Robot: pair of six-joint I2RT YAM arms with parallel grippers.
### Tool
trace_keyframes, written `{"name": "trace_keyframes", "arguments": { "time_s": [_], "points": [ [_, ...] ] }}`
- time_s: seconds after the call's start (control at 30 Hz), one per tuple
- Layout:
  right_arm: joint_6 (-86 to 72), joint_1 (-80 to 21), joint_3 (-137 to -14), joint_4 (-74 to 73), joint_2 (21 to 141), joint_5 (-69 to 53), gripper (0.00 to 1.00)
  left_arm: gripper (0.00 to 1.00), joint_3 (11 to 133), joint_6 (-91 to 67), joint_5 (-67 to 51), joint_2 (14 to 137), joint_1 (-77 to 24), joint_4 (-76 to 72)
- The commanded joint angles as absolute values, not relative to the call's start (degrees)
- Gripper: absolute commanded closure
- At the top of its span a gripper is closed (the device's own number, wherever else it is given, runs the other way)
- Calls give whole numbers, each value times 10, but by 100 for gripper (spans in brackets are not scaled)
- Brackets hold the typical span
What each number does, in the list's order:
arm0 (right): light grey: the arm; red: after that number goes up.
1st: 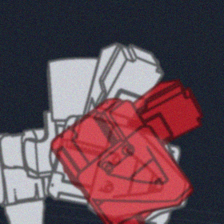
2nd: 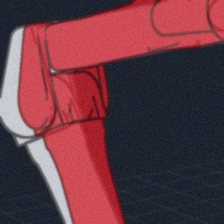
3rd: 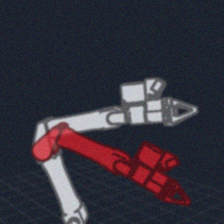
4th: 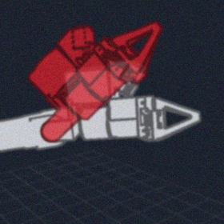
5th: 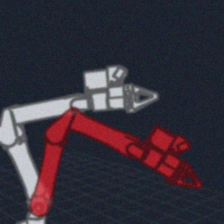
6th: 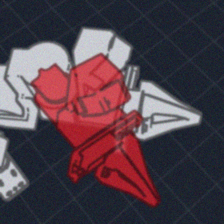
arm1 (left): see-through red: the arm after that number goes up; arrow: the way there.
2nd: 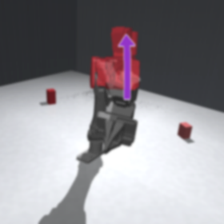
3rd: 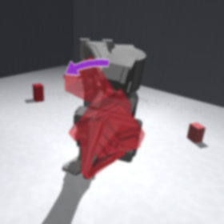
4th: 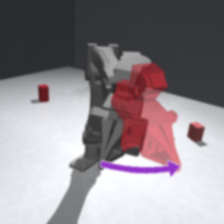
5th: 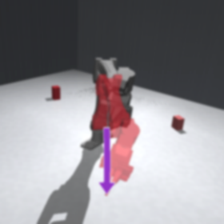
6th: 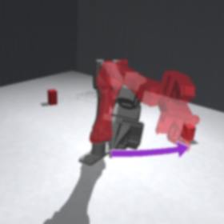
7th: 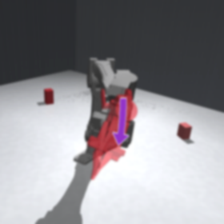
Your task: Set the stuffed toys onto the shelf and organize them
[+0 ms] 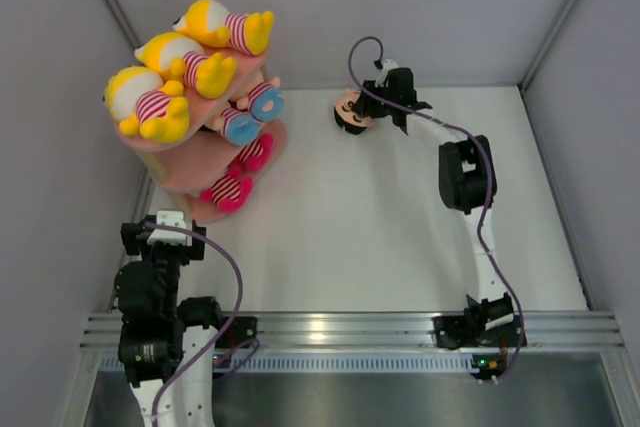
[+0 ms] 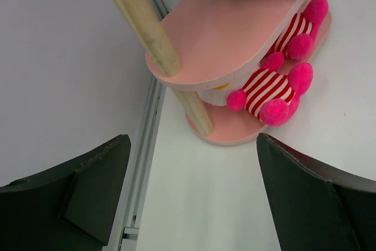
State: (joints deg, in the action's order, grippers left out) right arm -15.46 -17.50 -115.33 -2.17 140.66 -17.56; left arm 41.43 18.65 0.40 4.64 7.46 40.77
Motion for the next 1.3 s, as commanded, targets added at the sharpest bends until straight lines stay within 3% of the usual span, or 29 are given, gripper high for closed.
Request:
{"name": "trace_keyframes", "arguments": {
  "time_s": [0.0,0.03,0.07,0.17,0.33,0.47,0.8,1.13,1.27],
  "points": [
    [-192,-179,-1131,-13,1385,-200,76,9,415,202,-32,54,80,388],
    [-205,-179,-1091,-5,1370,-198,87,13,417,203,-45,54,79,388],
    [-217,-180,-1060,41,1321,-195,97,28,417,206,-49,54,79,388],
    [-296,-188,-886,124,1214,-157,100,48,408,222,-76,56,78,386],
    [-405,-261,-632,202,934,10,100,37,403,254,-148,84,78,388],
    [-419,-420,-565,210,791,154,100,28,410,272,-243,103,76,387],
    [-406,-681,-639,261,830,287,100,8,417,265,-464,105,76,387],
    [-406,-766,-721,280,906,231,100,7,412,269,-435,96,75,387],
    [-412,-779,-729,269,918,184,100,35,415,287,-401,94,74,386]
  ]
}}
